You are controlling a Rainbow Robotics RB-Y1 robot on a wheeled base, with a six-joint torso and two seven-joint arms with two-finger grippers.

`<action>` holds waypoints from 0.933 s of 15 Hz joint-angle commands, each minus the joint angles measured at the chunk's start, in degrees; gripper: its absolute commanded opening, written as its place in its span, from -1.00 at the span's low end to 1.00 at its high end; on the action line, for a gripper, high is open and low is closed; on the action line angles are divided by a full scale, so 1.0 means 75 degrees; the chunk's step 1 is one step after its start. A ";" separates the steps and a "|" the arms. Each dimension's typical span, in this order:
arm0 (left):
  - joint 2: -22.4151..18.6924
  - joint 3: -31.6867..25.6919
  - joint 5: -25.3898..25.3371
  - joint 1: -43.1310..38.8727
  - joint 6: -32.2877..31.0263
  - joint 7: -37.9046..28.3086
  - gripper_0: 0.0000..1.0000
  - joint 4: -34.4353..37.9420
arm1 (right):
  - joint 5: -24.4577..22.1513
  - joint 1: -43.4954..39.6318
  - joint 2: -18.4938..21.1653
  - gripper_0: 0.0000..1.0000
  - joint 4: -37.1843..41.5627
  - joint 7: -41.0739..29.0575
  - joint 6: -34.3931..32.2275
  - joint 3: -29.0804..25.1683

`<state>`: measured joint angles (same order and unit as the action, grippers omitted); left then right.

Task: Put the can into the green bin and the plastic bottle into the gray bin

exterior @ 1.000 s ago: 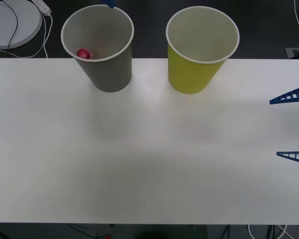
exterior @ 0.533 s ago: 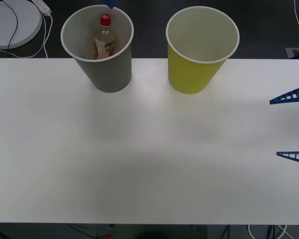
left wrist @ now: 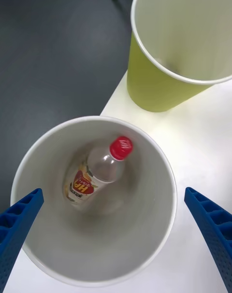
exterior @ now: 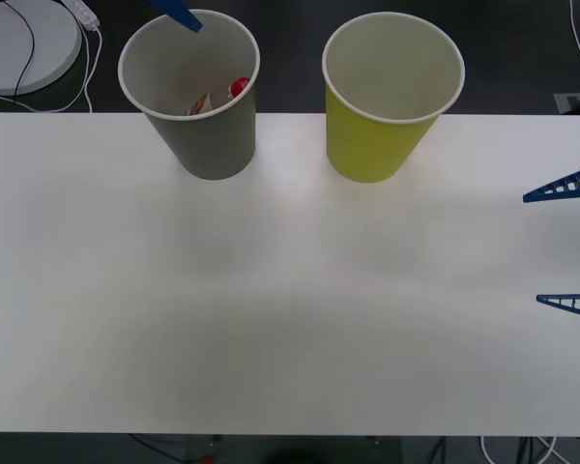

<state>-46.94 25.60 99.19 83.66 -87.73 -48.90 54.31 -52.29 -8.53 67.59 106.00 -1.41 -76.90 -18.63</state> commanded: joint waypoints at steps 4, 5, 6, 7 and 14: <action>-0.1711 -0.0015 -0.1588 -0.1545 0.0013 0.0262 1.00 0.2028 | 0.0000 0.0000 0.0000 1.00 0.0000 0.0000 0.0000 0.0000; -0.2050 -0.0027 -0.1952 -0.1815 0.0048 0.0333 1.00 0.2333 | 0.0000 0.0000 0.0000 1.00 0.0000 0.0000 0.0000 0.0000; -0.2296 -0.0039 -0.2245 -0.2026 0.0095 0.0450 1.00 0.2520 | 0.0000 0.0000 0.0000 1.00 0.0000 0.0000 0.0000 0.0000; -0.2531 -0.0085 -0.2502 -0.2272 0.0154 0.0649 1.00 0.2684 | 0.0000 0.0000 0.0000 1.00 0.0000 0.0000 0.0000 0.0000; -0.2988 -0.2230 -0.3405 -0.5471 0.0763 0.1844 1.00 0.4173 | 0.0000 0.0000 0.0000 1.00 0.0000 0.0000 0.0000 0.0000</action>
<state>-69.38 11.20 73.70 45.77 -82.68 -35.47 83.45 -52.29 -8.53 67.59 106.00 -1.41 -76.90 -18.63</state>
